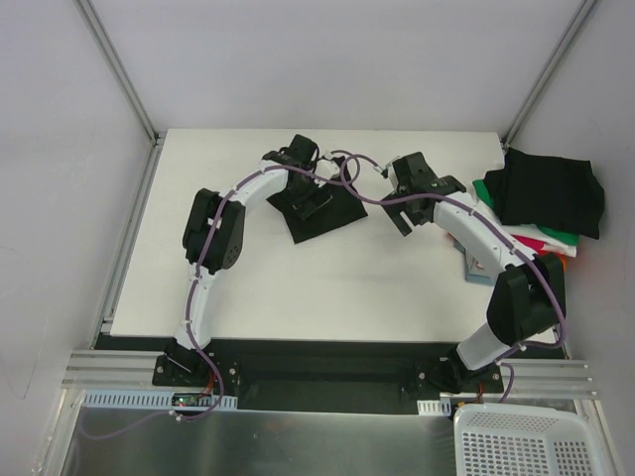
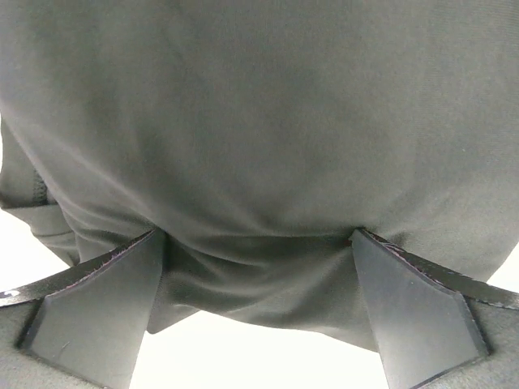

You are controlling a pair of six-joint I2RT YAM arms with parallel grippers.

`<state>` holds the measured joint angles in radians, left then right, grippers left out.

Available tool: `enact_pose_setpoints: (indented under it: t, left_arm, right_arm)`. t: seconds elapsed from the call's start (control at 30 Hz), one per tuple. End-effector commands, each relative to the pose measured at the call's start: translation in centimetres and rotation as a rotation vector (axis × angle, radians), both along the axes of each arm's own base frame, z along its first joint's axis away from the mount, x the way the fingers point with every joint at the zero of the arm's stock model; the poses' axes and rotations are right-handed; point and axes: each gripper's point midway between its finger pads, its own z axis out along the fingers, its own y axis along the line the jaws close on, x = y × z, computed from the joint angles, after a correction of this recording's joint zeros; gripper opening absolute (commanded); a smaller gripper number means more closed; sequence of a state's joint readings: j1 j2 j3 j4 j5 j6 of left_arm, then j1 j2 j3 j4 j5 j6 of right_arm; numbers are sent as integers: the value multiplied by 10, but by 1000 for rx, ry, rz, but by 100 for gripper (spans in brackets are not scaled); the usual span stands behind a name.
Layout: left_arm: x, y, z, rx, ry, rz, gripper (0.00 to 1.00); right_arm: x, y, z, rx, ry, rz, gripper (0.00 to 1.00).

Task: Fold and stack the t-shirts
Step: Fold the tshirt

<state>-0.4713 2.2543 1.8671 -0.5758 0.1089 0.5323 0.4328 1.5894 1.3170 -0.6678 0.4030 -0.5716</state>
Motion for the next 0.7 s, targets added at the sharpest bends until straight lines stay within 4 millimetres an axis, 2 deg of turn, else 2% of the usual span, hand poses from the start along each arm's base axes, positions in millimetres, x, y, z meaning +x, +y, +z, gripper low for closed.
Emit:
enact_pose_setpoints:
  t: [0.0, 0.13, 0.33, 0.5, 0.67]
  left_arm:
    - [-3, -4, -3, -2, 43, -10, 99]
    - [3, -4, -5, 14, 34, -4, 99]
    - [5, 3, -16, 58, 50, -5, 99]
    - [-8, 8, -23, 75, 89, -13, 99]
    - [-26, 25, -32, 133, 119, -10, 99]
  right_arm:
    - [-9, 5, 30, 46, -58, 14, 96]
    - [-16, 9, 38, 48, -63, 34, 96]
    - [-26, 11, 47, 47, -74, 53, 96]
    - [-29, 7, 45, 28, -72, 54, 96]
    - [-30, 7, 42, 32, -70, 53, 96]
